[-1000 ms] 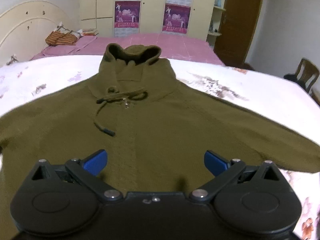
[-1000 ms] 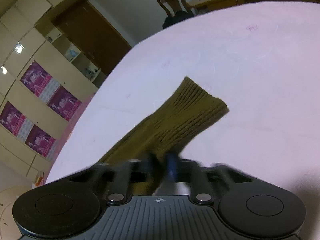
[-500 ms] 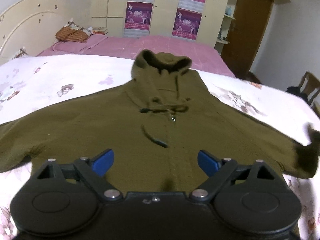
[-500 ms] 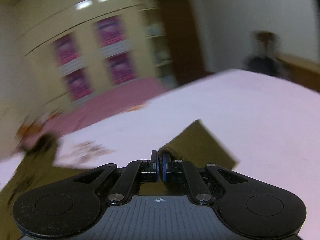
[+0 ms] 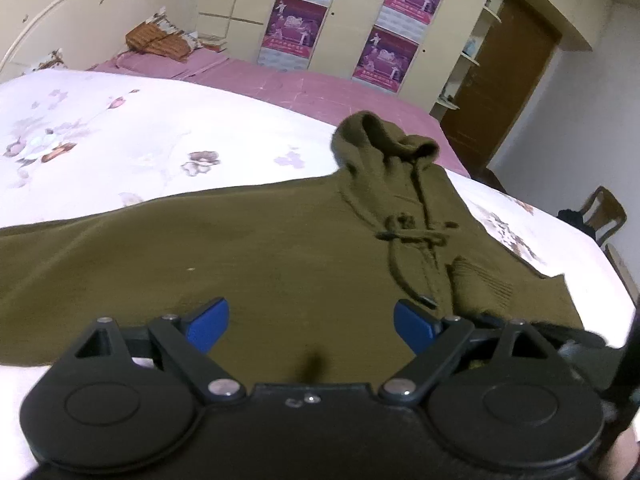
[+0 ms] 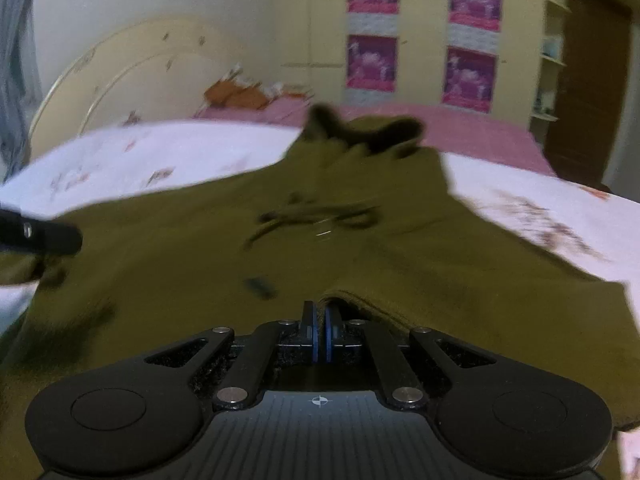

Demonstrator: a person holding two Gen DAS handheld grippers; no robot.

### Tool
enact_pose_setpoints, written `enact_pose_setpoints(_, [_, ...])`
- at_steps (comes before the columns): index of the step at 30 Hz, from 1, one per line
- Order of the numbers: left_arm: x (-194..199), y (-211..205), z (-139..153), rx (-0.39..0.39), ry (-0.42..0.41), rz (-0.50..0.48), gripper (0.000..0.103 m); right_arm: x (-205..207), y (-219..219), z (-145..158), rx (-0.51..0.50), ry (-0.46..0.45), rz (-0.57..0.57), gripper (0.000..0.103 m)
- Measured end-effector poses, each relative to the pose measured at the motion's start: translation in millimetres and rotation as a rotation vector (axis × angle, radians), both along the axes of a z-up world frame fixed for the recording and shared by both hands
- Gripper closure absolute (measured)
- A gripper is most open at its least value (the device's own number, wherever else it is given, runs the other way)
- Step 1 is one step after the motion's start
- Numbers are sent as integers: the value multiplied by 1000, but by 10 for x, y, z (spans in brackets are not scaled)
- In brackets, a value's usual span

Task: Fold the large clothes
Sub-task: 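Carry the sleeve across the cardigan body with the right gripper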

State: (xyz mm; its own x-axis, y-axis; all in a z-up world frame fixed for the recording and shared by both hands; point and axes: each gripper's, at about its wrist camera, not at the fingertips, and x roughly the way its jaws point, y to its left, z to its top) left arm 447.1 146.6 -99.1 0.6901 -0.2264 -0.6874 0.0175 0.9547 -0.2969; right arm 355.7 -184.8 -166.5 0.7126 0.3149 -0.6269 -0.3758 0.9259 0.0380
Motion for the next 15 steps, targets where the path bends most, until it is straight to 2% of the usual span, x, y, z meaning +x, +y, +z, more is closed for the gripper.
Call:
enact_pose_setpoints(2, [-4,41,-13,-6,-4,-6,8,108,204,-50,-45,-21,27,99])
enact_pose_setpoints(4, [-11,67,-21,-9,-15,-10,3,87,421,-132,-174,-86,82,72])
enact_pose_setpoints(5, [-7,69,-23,-14,-20,-14,3,1,489,-149,-198,-131,116,43])
enact_pose_setpoints(6, [1,64,-25,-18,-23,-18,3,-56,506,-146,-197,-167,139,33])
enact_pose_setpoints(8, [20,43,-30,-23,-26,-24,3,-193,458,-83,-162,-169,153,34])
enact_pose_setpoints(10, [36,4,-38,-30,-31,-34,3,-262,280,-22,-93,-134,84,37])
enact_pose_setpoints(11, [56,-43,-42,-31,-32,-49,5,-280,144,14,-49,-115,48,45])
enact_pose_setpoints(13, [86,-178,-41,-25,-37,-90,7,-219,-192,102,41,-78,-36,54])
enact_pose_setpoints(14, [96,-291,-35,-7,-43,-118,9,-231,-337,133,78,-67,-84,68])
enact_pose_setpoints(15, [105,-414,-27,15,-50,-145,11,-264,-469,204,107,-59,-134,75])
